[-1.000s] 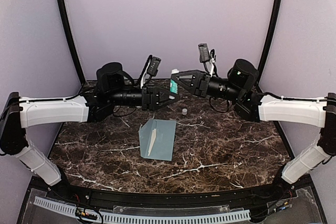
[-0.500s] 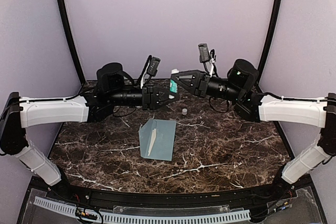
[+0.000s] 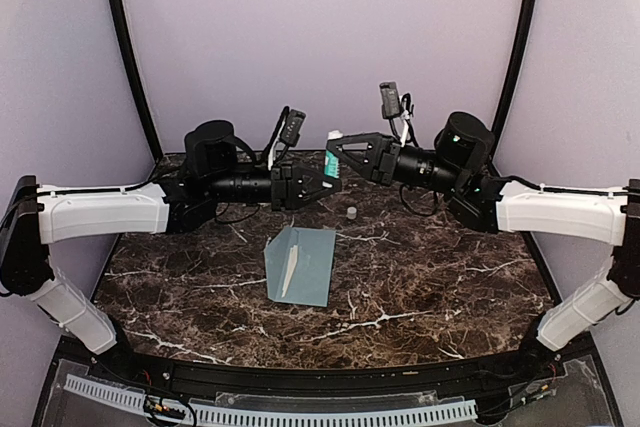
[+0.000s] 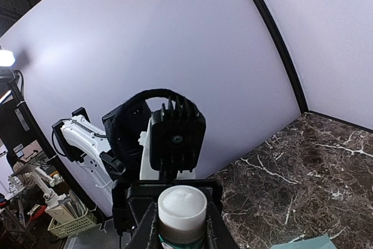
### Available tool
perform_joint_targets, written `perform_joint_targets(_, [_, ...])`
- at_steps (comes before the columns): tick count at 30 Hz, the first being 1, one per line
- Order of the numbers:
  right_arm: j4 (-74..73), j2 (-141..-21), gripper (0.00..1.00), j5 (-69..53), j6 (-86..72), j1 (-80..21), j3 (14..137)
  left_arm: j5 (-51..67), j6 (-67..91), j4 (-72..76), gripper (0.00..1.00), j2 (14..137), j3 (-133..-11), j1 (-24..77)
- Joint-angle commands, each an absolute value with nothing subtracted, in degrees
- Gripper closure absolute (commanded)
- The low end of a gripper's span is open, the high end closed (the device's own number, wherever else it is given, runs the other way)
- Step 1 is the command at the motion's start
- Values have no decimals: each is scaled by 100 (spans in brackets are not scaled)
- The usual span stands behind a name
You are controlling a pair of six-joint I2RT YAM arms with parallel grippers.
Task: Place the letter into the envelope and seal it
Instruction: Unscrew the solid glue.
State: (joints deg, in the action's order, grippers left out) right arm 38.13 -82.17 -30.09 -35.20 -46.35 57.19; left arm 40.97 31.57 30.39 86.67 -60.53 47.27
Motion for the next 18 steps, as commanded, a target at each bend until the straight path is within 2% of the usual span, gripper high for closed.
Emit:
perform_joint_targets(1, [3932,-8020,100,-2755,-3370,-4654,5676,4152,3139,3109,83,8614,-5971,4756])
perform_joint_targets(6, [3571,-7976,100,-2263,-3073,-4784,5722,3881,3001,2882,87,8577,-5992,4767])
perform_joint_targets(11, [2982,-7967,100,-1349,-2621,-5131,5917,2779,2426,1806,92,8522,-6211,4861])
perform_joint_targets(18, [2142,-8281,100,420,-2379,-5637,6409,1465,1960,874,94,8522,-6523,5026])
